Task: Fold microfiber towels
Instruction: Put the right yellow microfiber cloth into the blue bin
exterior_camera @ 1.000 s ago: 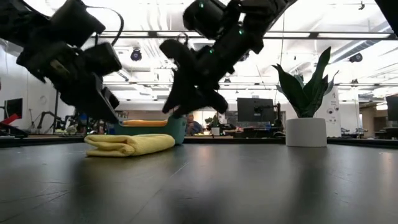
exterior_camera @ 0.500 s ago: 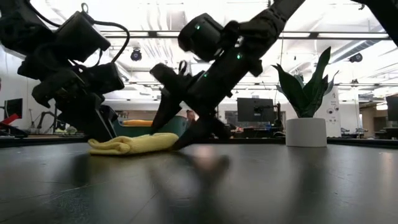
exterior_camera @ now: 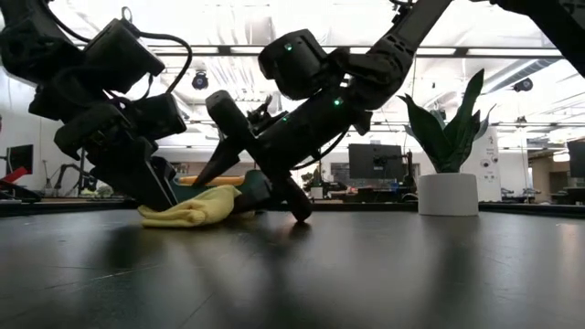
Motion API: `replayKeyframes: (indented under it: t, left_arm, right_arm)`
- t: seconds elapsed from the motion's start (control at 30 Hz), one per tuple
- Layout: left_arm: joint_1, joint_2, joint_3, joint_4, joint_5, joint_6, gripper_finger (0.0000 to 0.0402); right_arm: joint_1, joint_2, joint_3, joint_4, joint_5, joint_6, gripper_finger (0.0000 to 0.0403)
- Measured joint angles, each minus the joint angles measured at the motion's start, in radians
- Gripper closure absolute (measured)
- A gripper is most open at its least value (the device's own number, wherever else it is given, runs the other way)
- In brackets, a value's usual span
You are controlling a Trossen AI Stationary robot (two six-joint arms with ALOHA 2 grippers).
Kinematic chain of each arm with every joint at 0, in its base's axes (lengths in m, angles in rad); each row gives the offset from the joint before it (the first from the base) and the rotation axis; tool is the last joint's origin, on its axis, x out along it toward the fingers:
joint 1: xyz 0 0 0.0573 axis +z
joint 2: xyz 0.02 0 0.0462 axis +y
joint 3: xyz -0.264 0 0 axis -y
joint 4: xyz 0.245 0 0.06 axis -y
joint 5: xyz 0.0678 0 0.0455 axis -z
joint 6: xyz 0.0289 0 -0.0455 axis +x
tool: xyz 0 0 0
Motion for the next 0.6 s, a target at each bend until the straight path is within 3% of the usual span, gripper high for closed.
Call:
replayKeyframes:
  t: [0.33,0.6]
  left_arm:
    - [0.000,-0.013,-0.002,0.003,0.014,-0.002,0.0230]
    - [0.000,-0.176,-0.003,-0.149,0.041,0.043,0.0230]
  right_arm:
    - [0.002,-0.002,0.013,-0.006,0.018,-0.101,0.0378]
    - [-0.031,-0.120,0.065,-0.262,0.005,-0.357,0.0385]
